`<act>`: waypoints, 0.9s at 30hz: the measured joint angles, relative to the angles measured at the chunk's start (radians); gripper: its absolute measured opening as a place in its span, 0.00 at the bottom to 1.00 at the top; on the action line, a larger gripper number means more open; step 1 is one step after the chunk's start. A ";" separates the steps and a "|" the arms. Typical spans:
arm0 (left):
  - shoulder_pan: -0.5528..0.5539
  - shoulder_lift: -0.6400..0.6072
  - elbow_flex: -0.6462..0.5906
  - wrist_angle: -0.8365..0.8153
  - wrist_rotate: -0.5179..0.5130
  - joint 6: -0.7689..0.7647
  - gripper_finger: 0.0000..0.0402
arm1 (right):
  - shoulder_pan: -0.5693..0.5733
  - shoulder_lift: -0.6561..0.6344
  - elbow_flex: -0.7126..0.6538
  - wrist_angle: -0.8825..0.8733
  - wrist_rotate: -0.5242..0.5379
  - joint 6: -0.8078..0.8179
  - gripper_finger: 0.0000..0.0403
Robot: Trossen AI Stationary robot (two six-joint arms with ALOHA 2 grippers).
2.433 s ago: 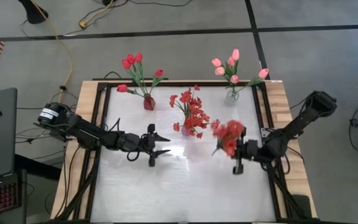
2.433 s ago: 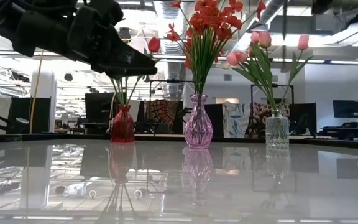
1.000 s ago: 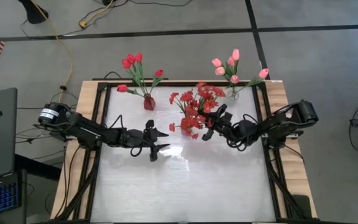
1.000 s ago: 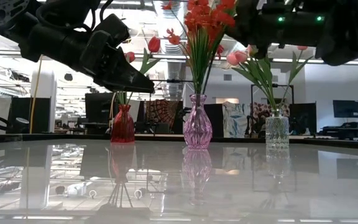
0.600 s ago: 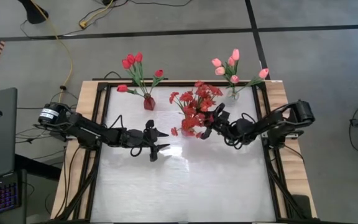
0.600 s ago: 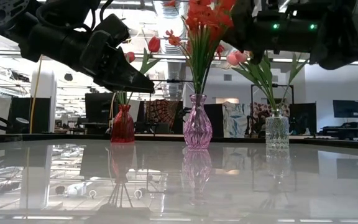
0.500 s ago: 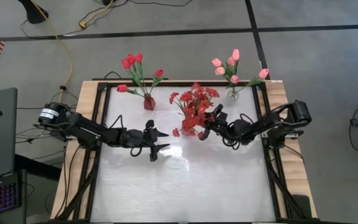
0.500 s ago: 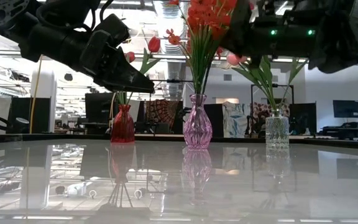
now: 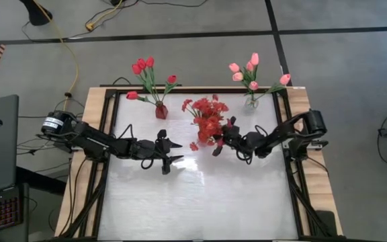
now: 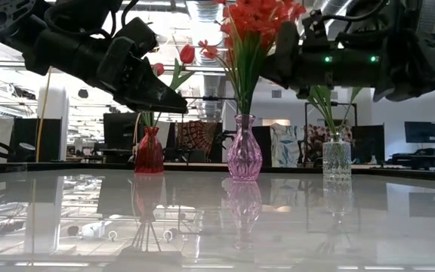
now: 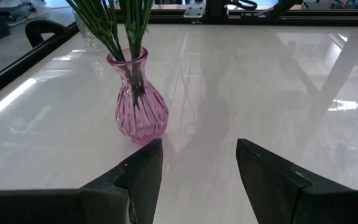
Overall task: Sort flowers into vase by color
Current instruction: Put the orange flowers into the purple vase
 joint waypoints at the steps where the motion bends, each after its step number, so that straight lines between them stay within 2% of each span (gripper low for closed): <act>1: 0.000 0.000 0.000 0.000 0.000 0.000 0.48 | 0.000 0.006 0.002 0.000 0.000 0.000 0.09; 13: 0.000 0.000 0.000 -0.007 0.000 -0.001 0.48 | 0.000 0.084 0.022 -0.019 -0.001 -0.002 0.10; 27: 0.000 0.000 0.000 -0.027 0.000 -0.002 0.48 | 0.006 0.077 0.022 -0.030 -0.001 -0.003 0.28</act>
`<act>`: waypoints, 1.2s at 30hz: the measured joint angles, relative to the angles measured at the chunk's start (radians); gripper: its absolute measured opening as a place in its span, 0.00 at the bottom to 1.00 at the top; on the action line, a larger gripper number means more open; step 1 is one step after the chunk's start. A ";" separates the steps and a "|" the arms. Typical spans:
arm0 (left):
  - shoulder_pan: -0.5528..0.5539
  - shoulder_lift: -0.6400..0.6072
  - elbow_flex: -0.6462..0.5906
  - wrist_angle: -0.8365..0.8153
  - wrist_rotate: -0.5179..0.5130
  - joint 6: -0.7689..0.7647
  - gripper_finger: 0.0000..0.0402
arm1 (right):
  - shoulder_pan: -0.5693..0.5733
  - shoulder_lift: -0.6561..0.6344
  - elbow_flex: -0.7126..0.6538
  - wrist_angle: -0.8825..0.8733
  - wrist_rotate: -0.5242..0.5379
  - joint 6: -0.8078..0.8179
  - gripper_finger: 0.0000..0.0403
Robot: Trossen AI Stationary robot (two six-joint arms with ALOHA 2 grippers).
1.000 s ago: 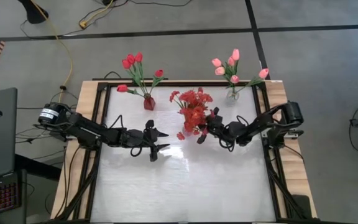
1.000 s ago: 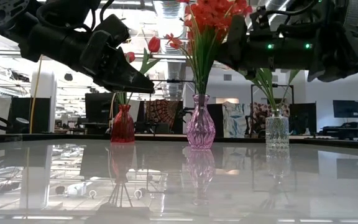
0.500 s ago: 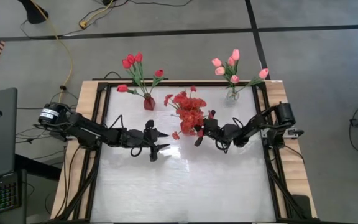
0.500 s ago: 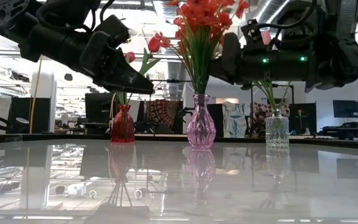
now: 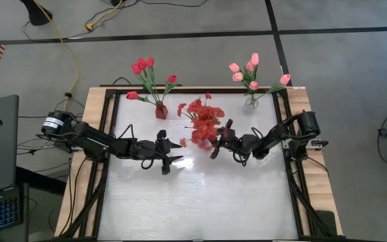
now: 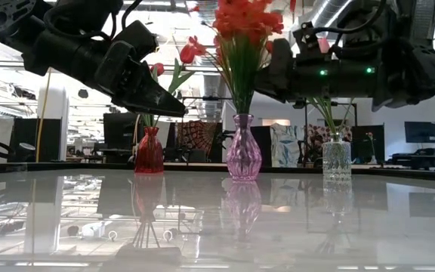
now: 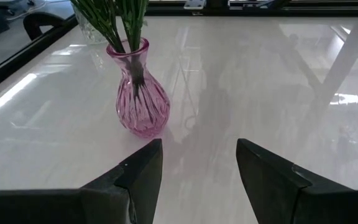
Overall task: Sort flowers into vase by color
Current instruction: Put the orange flowers into the purple vase, then return to Home Position
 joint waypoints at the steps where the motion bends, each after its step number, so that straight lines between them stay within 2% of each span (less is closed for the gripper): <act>1: 0.000 0.000 0.000 0.000 0.000 0.000 0.48 | 0.004 0.000 0.000 -0.003 0.000 0.000 0.30; 8: 0.000 0.000 0.000 0.000 0.000 0.000 0.48 | 0.021 -0.014 0.000 -0.078 -0.002 0.000 0.51; 14: 0.000 0.000 0.000 0.001 0.000 0.000 0.48 | 0.031 -0.135 0.000 -0.338 -0.011 0.000 0.65; 22: 0.000 0.000 0.000 0.001 0.000 0.000 0.48 | 0.060 -0.434 0.000 -0.885 -0.011 0.001 0.66; 27: 0.000 0.000 0.000 0.002 0.000 -0.001 0.48 | 0.063 -0.613 0.000 -1.103 -0.014 0.026 0.66; 30: 0.000 0.000 0.000 0.002 0.000 -0.002 0.48 | 0.059 -0.714 0.000 -1.240 -0.071 0.060 0.66; 33: -0.001 0.000 0.000 0.010 0.009 -0.009 0.48 | 0.051 -0.810 0.000 -1.374 -0.182 0.169 0.66; 36: -0.004 -0.002 0.010 0.052 0.075 -0.012 0.48 | 0.050 -0.889 0.000 -1.490 -0.285 0.311 0.66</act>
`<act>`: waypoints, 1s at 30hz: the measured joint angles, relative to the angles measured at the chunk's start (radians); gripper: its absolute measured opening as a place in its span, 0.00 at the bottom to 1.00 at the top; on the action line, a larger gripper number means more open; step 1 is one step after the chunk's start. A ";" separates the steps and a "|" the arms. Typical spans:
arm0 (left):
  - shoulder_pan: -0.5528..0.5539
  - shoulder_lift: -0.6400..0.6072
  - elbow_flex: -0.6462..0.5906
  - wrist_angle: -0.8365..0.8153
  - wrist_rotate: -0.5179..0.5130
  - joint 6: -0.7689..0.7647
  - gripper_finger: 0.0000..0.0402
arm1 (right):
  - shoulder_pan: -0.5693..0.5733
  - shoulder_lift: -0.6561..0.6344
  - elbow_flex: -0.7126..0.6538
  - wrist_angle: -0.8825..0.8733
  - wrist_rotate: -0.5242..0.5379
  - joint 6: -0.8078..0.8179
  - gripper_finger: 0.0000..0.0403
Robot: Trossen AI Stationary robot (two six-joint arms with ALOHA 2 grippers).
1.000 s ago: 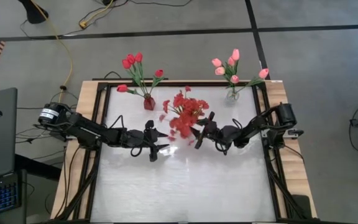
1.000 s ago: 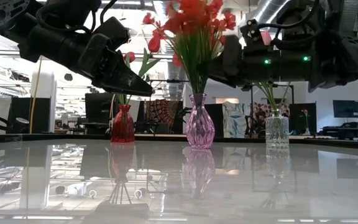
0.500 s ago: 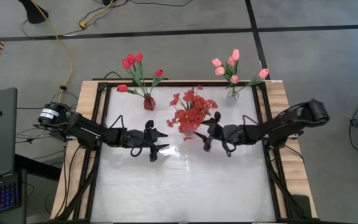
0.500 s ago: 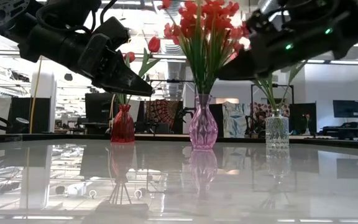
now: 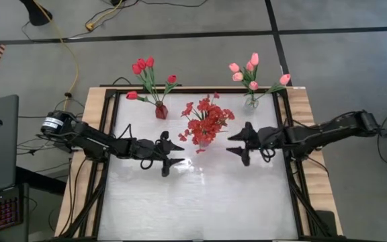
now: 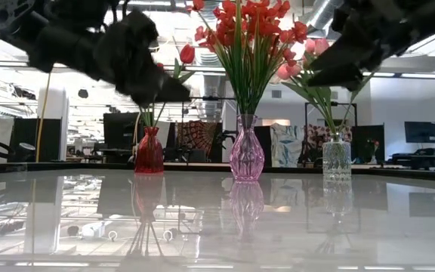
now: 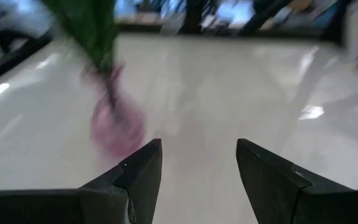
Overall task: Sort flowers into vase by color
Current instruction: Return to Home Position
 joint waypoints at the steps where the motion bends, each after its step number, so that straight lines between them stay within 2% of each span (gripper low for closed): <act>1: -0.003 -0.001 0.008 0.024 0.022 0.000 0.48 | 0.004 -0.016 0.000 -0.031 -0.032 0.047 0.66; 5: -0.029 -0.030 0.031 0.065 0.054 0.015 0.48 | 0.045 -0.044 0.000 -0.110 -0.116 0.183 0.66; 9: -0.038 -0.104 0.032 0.058 0.054 0.029 0.48 | 0.105 -0.033 0.000 -0.118 -0.108 0.230 0.65; 12: -0.038 -0.202 0.032 0.009 0.050 0.031 0.48 | 0.156 -0.028 0.000 -0.117 -0.069 0.238 0.60; 15: -0.038 -0.335 0.032 -0.111 0.041 0.039 0.48 | 0.221 -0.028 0.000 -0.105 -0.003 0.187 0.46; 19: -0.038 -0.508 0.032 -0.294 -0.037 0.034 0.48 | 0.280 -0.028 0.000 -0.043 0.072 0.032 0.14; 20: -0.038 -0.546 0.029 -0.323 -0.055 0.034 0.48 | 0.281 -0.028 -0.002 -0.021 0.075 -0.013 0.07; 21: -0.038 -0.581 0.021 -0.340 -0.067 0.034 0.48 | 0.279 -0.028 -0.014 0.020 0.075 -0.049 0.05; 24: -0.038 -0.674 -0.023 -0.356 -0.095 0.043 0.48 | 0.239 -0.045 -0.073 0.123 0.044 -0.105 0.07; 30: -0.025 -0.822 -0.182 -0.272 -0.118 0.041 0.48 | 0.059 -0.109 -0.214 0.235 -0.189 -0.052 0.04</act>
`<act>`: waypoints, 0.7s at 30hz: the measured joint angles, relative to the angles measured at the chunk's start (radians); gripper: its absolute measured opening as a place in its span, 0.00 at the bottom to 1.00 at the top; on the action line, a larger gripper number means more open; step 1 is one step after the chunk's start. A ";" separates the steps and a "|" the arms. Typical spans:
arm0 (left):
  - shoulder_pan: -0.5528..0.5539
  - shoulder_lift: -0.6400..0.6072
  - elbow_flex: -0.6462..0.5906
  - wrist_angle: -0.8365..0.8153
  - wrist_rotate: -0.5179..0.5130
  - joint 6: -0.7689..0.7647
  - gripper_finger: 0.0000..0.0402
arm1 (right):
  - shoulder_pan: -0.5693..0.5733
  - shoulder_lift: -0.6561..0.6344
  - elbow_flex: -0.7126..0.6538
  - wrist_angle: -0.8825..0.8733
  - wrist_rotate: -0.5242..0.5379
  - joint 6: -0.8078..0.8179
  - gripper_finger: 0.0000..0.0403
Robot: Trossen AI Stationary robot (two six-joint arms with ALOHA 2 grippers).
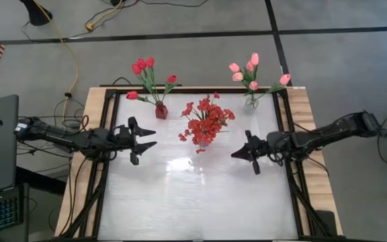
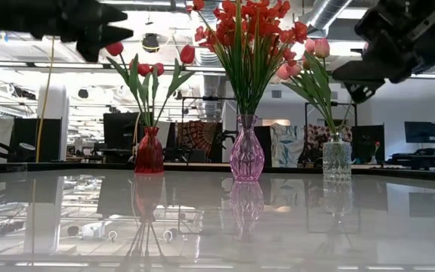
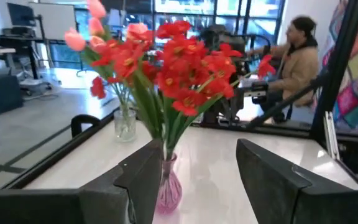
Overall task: Sort flowers into vase by color
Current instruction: Return to Home Position
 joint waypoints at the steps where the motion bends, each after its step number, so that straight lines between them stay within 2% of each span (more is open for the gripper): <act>1: 0.008 -0.021 -0.028 0.020 0.005 -0.008 0.48 | -0.028 -0.013 -0.017 0.014 -0.037 0.004 0.04; 6: 0.066 -0.089 -0.189 0.160 0.012 -0.088 0.48 | -0.149 -0.069 -0.105 0.112 -0.123 0.006 0.04; 9: 0.105 -0.120 -0.263 0.214 0.037 -0.128 0.48 | -0.204 -0.106 -0.134 0.126 -0.134 0.006 0.05; 15: 0.184 -0.186 -0.268 0.134 0.142 -0.144 0.48 | -0.287 -0.160 -0.191 0.145 -0.182 0.006 0.05; 18: 0.208 -0.234 -0.270 0.108 0.153 -0.140 0.48 | -0.324 -0.181 -0.234 0.201 -0.197 0.014 0.05; 21: 0.218 -0.285 -0.270 -0.011 0.149 -0.148 0.48 | -0.361 -0.198 -0.263 0.226 -0.213 0.034 0.05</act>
